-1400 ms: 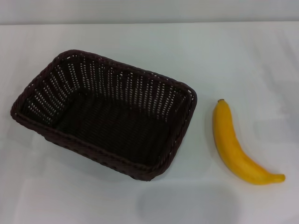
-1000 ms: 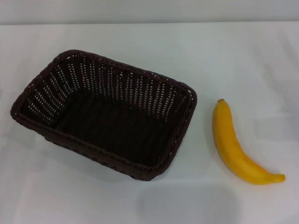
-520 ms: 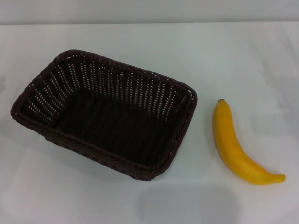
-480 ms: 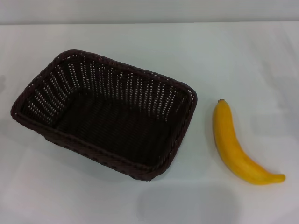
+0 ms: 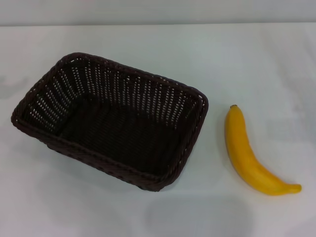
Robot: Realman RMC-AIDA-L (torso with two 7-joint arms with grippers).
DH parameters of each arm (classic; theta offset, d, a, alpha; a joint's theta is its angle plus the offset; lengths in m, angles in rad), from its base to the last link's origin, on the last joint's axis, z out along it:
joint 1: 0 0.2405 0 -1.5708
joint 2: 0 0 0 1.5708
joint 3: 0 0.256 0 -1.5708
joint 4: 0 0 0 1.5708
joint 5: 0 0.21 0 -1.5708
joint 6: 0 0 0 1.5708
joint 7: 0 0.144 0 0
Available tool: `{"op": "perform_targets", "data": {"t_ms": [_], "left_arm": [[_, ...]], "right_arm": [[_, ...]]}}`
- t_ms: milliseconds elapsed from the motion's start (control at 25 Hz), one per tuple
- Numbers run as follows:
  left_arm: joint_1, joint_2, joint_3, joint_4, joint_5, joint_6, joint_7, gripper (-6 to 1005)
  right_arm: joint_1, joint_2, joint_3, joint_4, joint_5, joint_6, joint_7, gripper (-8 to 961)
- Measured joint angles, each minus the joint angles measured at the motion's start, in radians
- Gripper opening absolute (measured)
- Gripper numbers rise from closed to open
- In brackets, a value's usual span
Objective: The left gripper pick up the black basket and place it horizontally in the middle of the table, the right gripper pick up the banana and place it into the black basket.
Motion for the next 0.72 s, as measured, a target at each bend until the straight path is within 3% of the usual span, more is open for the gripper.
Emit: {"op": "perform_targets", "data": {"t_ms": [160,280,520,720], "left_arm": [[-0.128,0.036,0.01,0.014,0.179,0.136,-0.068,741],[-0.202,0.035,0.02,0.001,0.292,0.198,-0.084,741],[-0.239,0.005,0.078,-0.054,0.364,0.198,-0.09,741],[-0.279,-0.066,0.091,-0.087,0.422,0.159,-0.055,743]], "right_arm": [[0.0,0.0,0.002,0.004,-0.001,0.001,0.0,841],[0.009,0.001,-0.003,0.007,-0.005,0.001,0.0,841],[0.032,0.008,-0.012,0.006,-0.009,0.003,0.006,841],[0.027,0.009,-0.013,0.001,-0.009,0.006,0.011,842]]}}
